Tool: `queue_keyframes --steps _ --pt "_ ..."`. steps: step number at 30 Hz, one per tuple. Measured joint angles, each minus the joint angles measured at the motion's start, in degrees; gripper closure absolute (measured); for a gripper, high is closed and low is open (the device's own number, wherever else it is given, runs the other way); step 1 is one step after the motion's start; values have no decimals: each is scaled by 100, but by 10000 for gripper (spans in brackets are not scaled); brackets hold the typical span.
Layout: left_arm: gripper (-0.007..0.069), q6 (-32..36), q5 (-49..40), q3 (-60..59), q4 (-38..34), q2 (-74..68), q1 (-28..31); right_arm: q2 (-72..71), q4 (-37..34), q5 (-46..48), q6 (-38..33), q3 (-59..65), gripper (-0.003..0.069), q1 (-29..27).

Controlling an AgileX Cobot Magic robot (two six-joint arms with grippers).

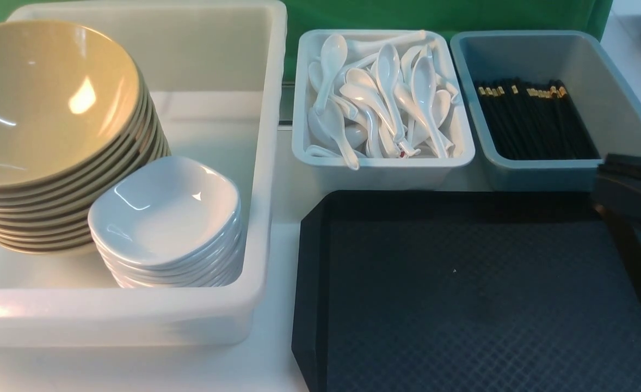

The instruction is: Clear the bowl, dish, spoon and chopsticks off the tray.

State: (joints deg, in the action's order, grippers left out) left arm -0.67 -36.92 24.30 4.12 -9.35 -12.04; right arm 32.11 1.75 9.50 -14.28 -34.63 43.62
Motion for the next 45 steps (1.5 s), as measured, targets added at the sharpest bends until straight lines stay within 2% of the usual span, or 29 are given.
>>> queue_keyframes --steps 3,5,7,11,12,14,18,25,45 --pt "633 0 -5 0 0 0 0 -511 0 -728 418 802 614 -726" --pt "633 0 -5 0 0 0 0 -887 4 -899 912 1296 614 -1354" --pt "633 0 -5 0 0 0 0 -1073 4 -891 1192 1526 614 -1686" --pt "633 0 -28 0 0 0 0 -1930 125 -420 2086 2475 614 -3072" --pt "633 0 -28 0 0 0 0 -2012 156 -363 2114 2547 614 -3122" --pt "633 -6 -28 0 0 0 0 -2536 368 6 2241 2952 614 -3722" --pt "633 -6 -28 0 0 0 0 -3054 475 373 2385 3417 614 -4218" --pt "633 -6 -29 0 0 0 0 -3274 489 898 2579 3623 614 -4325" --pt "633 4 -44 0 0 0 0 -3278 489 926 2502 3623 614 -4340"
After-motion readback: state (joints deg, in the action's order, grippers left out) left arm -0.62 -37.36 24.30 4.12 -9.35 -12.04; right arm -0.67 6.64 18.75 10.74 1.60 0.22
